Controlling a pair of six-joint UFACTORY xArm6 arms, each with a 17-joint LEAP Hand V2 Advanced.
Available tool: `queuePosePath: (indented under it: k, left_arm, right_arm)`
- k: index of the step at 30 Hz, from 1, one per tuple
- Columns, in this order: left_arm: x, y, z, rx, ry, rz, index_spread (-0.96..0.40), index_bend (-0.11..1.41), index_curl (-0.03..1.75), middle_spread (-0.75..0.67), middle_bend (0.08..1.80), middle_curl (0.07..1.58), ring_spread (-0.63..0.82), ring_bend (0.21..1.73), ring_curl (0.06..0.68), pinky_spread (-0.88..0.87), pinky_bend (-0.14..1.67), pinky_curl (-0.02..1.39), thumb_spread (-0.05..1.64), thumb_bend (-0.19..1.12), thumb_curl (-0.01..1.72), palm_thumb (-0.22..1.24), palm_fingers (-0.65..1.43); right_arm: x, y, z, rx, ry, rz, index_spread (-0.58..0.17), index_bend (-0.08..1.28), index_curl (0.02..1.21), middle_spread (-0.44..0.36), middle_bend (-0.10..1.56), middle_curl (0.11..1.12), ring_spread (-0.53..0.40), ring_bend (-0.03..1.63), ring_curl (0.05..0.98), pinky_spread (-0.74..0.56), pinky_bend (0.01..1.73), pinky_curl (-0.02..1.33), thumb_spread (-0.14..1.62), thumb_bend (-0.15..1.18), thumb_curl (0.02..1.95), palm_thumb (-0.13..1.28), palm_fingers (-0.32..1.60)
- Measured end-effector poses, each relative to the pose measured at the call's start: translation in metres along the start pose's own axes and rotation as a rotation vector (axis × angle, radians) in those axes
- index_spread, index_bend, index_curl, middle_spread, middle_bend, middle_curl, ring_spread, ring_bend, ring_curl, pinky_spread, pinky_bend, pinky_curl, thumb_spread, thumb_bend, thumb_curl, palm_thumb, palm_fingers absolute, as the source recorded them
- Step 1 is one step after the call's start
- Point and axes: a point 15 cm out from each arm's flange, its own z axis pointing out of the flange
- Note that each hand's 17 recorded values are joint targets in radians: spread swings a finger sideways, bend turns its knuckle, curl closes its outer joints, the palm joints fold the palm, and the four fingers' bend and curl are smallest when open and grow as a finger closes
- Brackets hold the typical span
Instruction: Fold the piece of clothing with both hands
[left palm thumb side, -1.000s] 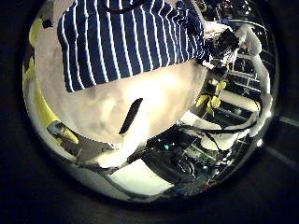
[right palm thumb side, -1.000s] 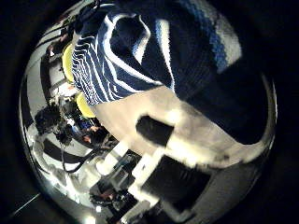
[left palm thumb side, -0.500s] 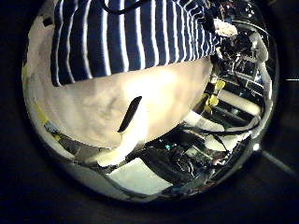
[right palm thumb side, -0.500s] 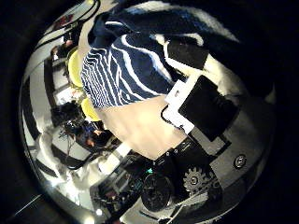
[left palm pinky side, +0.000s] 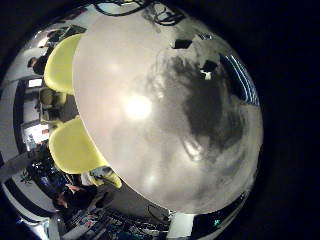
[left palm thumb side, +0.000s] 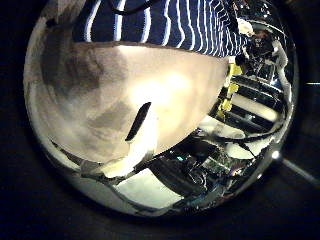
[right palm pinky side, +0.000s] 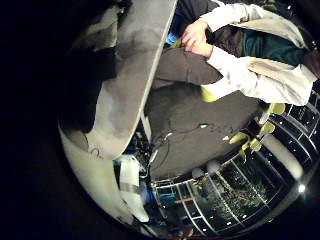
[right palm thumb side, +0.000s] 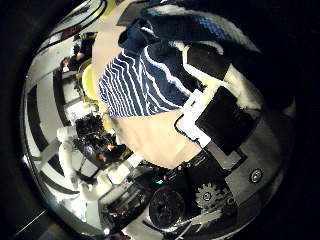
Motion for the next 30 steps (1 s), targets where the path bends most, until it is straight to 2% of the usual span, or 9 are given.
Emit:
queuePosePath:
  k: [7,13,23,27,30]
  left_arm:
    - [0.005,-0.004,-0.001,0.002,-0.003,0.011,-0.03,0.18,0.4,0.12,0.19,0.35,0.15,0.68,0.241,0.18,0.34,0.4,1.2,-0.02,0.29,0.31,0.22]
    - [0.0,0.0,-0.015,0.027,-0.006,0.007,-0.03,0.18,0.4,0.12,0.19,0.35,0.15,0.69,0.24,0.18,0.34,0.4,1.2,-0.02,0.29,0.31,0.22]
    - [-0.027,0.013,-0.019,0.025,0.011,-0.024,-0.04,0.18,0.4,0.1,0.19,0.36,0.14,0.68,0.235,0.17,0.33,0.39,1.2,-0.02,0.29,0.31,0.24]
    - [-0.027,0.014,-0.02,0.028,0.022,-0.028,-0.05,0.18,0.4,0.1,0.19,0.36,0.13,0.68,0.233,0.17,0.33,0.38,1.2,-0.02,0.29,0.32,0.25]
    - [-0.03,0.018,-0.028,0.051,0.029,-0.044,-0.05,0.19,0.4,0.1,0.19,0.36,0.13,0.68,0.23,0.17,0.33,0.38,1.21,-0.01,0.29,0.33,0.25]
  right_arm:
    - [-0.044,0.003,-0.025,0.047,-0.009,-0.064,-0.415,0.82,1.02,-0.17,1.24,0.85,-0.209,1.42,0.649,-0.23,1.27,0.86,1.21,0.06,0.62,1.01,1.03]
    - [-0.105,0.016,-0.053,0.095,-0.033,-0.155,-0.418,0.8,1.05,-0.171,1.23,0.86,-0.21,1.41,0.656,-0.23,1.26,0.87,1.22,0.04,0.63,1.02,1.04]
    - [-0.279,0.033,-0.067,0.133,0.006,-0.424,-0.424,0.79,1.08,-0.172,1.21,0.87,-0.216,1.4,0.667,-0.23,1.24,0.89,1.22,-0.01,0.66,1.01,1.07]
    - [-0.346,0.018,-0.052,0.118,0.028,-0.501,-0.427,0.79,1.08,-0.175,1.21,0.87,-0.217,1.4,0.669,-0.23,1.23,0.9,1.23,-0.02,0.65,0.95,1.08]
    - [-0.388,0.007,-0.017,0.073,0.05,-0.541,-0.428,0.8,1.09,-0.178,1.21,0.88,-0.216,1.4,0.671,-0.23,1.23,0.9,1.22,-0.02,0.65,0.92,1.09]
